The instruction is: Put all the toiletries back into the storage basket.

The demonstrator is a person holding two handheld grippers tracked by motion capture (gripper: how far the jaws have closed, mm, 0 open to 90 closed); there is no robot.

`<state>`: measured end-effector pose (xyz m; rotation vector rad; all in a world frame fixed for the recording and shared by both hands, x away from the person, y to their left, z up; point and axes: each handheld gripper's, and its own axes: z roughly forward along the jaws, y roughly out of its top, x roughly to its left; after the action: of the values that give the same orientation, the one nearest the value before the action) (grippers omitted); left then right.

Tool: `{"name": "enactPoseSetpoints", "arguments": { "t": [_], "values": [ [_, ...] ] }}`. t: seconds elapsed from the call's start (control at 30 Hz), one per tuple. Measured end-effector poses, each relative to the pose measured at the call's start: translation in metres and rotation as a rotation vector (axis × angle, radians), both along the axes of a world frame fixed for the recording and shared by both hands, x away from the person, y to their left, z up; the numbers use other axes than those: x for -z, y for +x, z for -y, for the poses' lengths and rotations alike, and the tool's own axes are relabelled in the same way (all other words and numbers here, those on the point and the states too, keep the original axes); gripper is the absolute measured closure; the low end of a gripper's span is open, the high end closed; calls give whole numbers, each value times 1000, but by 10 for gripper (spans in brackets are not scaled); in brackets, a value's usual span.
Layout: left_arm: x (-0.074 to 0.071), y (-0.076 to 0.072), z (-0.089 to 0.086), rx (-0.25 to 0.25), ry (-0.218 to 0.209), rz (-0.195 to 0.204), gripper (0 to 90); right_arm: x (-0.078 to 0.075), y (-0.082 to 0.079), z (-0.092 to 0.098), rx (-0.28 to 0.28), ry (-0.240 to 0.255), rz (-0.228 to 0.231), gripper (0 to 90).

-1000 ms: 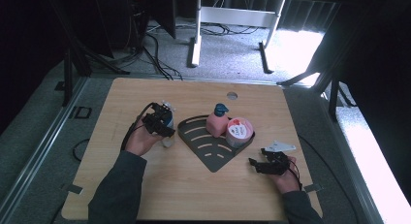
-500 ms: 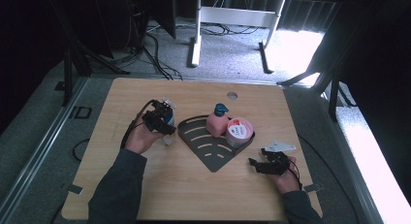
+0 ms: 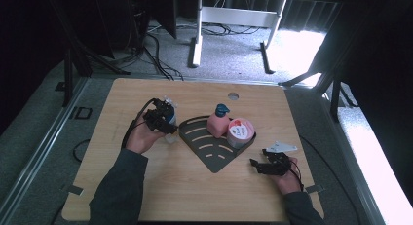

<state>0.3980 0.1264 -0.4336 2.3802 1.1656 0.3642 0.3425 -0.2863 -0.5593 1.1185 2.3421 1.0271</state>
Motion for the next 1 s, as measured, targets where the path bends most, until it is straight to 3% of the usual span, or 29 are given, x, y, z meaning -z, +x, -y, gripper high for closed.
{"name": "enactPoseSetpoints", "arguments": {
  "t": [1.0],
  "values": [
    [-9,6,17,29,-11,10,543,0,0,0,0,0,0,281]
  ]
}}
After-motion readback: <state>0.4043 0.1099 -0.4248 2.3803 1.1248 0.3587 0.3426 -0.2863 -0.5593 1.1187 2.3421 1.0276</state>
